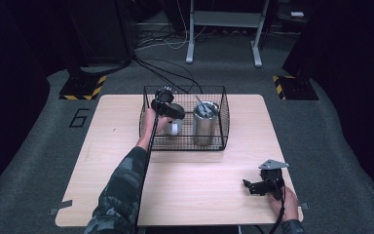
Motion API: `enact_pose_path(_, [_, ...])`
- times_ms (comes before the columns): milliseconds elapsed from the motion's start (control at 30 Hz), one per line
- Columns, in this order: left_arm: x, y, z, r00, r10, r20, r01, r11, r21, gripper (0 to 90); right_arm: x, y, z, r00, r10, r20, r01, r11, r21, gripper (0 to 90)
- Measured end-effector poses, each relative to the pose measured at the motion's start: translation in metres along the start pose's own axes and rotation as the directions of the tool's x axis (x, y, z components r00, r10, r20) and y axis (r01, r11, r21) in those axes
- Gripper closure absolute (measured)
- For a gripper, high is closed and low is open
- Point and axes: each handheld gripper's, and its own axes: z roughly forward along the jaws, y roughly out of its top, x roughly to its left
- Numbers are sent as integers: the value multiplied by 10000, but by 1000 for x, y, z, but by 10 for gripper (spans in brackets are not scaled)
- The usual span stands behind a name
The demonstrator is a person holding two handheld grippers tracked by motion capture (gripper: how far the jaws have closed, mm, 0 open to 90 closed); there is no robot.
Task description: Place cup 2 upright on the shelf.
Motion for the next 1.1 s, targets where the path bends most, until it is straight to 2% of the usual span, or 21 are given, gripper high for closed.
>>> enact_pose_path(100, [-1, -1, 2, 9999, -120, 39, 120, 9999, -1, 59, 0, 0, 0, 10000, -2, 3, 2, 10000, -2, 0])
enact_pose_path(233, [0, -2, 4, 10000, 48, 70, -50, 9997, 254, 59, 0, 0, 0, 10000, -1, 5, 1, 10000, -1, 0])
enact_pose_path(367, [-1, -3, 6, 9999, -78, 63, 77, 9998, 174, 59, 0, 0, 0, 10000, 2, 5, -2, 10000, -3, 0])
enact_pose_path(400, [0, -3, 6, 10000, 17, 60, -19, 9997, 245, 58, 0, 0, 0, 10000, 0, 7, 0, 10000, -3, 0])
enact_pose_path(600, [2, -5, 5, 9998, -125, 185, 117, 9990, 429, 58, 0, 0, 0, 10000, -5, 6, 5, 10000, -4, 0])
enact_pose_path(667, [4, -6, 5, 9996, -105, 270, 87, 9978, 654, 57, 0, 0, 0, 10000, -3, 5, 3, 10000, -3, 0])
enact_pose_path(733, [2, -6, 5, 9997, -163, 194, 152, 9983, 557, 57, 0, 0, 0, 10000, -9, 8, 9, 10000, -6, 0])
enact_pose_path(767, [2, -6, 4, 9998, -51, 174, 40, 9981, 621, 57, 0, 0, 0, 10000, -4, 7, 4, 10000, -5, 0])
enact_pose_path(800, [1, -7, 5, 9998, -160, 148, 153, 9985, 524, 57, 0, 0, 0, 10000, -6, 7, 6, 10000, -6, 0])
enact_pose_path(833, [1, -7, 4, 9999, -72, 145, 63, 9982, 597, 57, 0, 0, 0, 10000, -5, 6, 5, 10000, -7, 0])
enact_pose_path(1067, [1, -7, 4, 9996, -237, 132, 230, 9984, 510, 57, 0, 0, 0, 10000, 4, 3, -4, 10000, 1, 0])
enact_pose_path(1100, [2, -7, 3, 9998, -163, 138, 155, 9983, 566, 56, 0, 0, 0, 10000, 8, 0, -8, 10000, 5, 0])
